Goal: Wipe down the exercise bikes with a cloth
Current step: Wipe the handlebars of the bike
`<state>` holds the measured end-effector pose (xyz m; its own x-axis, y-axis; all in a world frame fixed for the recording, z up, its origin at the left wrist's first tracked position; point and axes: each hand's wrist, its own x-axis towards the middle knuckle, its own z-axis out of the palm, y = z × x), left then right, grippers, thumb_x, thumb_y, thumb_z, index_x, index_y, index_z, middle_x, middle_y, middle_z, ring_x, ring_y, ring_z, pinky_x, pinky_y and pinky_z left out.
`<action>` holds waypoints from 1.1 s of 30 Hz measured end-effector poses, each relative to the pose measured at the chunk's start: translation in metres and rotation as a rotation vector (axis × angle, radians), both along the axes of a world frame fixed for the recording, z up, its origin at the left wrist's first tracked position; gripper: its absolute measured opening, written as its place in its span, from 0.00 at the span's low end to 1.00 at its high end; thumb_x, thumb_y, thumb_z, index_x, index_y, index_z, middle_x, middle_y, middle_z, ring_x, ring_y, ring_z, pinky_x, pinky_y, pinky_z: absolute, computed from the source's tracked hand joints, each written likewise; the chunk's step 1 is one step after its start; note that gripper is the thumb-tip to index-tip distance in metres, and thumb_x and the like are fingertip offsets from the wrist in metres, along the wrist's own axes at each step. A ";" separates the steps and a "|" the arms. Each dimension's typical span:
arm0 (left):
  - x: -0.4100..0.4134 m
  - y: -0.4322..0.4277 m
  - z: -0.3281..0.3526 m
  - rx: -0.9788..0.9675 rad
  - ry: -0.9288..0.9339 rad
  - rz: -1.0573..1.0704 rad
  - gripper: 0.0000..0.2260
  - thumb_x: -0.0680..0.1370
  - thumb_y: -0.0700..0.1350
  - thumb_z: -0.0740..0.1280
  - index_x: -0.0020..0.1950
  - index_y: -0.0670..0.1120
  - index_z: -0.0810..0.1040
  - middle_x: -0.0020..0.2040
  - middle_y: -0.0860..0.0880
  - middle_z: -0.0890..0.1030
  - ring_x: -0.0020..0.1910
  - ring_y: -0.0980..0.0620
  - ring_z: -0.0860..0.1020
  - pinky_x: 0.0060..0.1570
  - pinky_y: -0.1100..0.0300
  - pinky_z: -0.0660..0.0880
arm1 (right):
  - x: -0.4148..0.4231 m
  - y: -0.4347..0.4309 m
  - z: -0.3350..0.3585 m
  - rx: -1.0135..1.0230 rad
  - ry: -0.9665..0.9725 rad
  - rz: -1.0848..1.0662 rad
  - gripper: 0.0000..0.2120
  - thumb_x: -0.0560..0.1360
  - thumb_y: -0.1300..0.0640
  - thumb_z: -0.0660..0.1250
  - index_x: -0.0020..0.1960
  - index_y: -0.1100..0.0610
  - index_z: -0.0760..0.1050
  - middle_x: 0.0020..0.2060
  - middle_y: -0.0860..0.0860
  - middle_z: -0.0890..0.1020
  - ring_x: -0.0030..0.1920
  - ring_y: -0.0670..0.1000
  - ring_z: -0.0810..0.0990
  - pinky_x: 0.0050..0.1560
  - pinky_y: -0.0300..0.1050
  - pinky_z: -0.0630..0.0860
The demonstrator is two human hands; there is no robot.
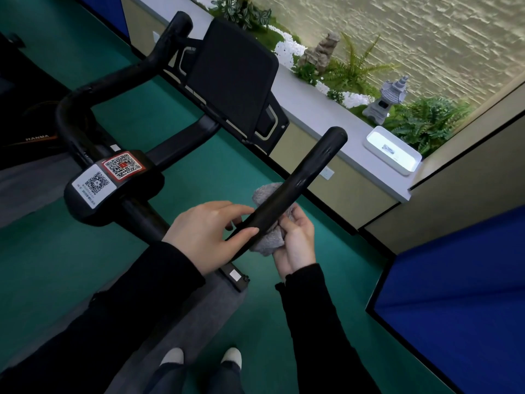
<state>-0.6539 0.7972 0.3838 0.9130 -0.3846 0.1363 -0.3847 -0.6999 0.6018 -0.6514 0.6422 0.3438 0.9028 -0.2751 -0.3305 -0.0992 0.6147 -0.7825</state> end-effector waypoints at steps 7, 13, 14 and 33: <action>0.011 -0.022 0.000 0.023 -0.001 0.047 0.20 0.75 0.61 0.62 0.66 0.59 0.71 0.53 0.58 0.77 0.51 0.55 0.76 0.45 0.59 0.74 | -0.012 0.006 -0.009 -0.263 -0.036 -0.145 0.12 0.78 0.72 0.57 0.53 0.61 0.75 0.48 0.57 0.82 0.50 0.55 0.80 0.58 0.51 0.75; 0.015 -0.034 -0.007 -0.026 0.087 0.021 0.20 0.77 0.57 0.61 0.68 0.57 0.69 0.57 0.55 0.77 0.55 0.51 0.76 0.53 0.52 0.75 | -0.025 0.005 -0.014 -0.416 -0.040 -0.294 0.09 0.76 0.69 0.63 0.50 0.57 0.78 0.46 0.56 0.83 0.48 0.55 0.81 0.54 0.53 0.76; 0.014 -0.034 -0.008 -0.030 0.091 0.021 0.20 0.77 0.57 0.61 0.69 0.56 0.68 0.58 0.54 0.78 0.56 0.50 0.76 0.53 0.52 0.74 | -0.025 0.004 -0.012 -0.425 -0.045 -0.345 0.10 0.76 0.68 0.64 0.49 0.56 0.78 0.45 0.54 0.84 0.47 0.53 0.81 0.53 0.52 0.76; 0.015 -0.034 -0.010 -0.108 0.100 0.015 0.19 0.77 0.53 0.63 0.68 0.53 0.71 0.52 0.49 0.79 0.50 0.46 0.77 0.50 0.50 0.75 | 0.004 0.000 0.022 -1.212 -0.239 -0.584 0.09 0.70 0.71 0.69 0.49 0.65 0.81 0.48 0.62 0.77 0.48 0.45 0.76 0.52 0.26 0.70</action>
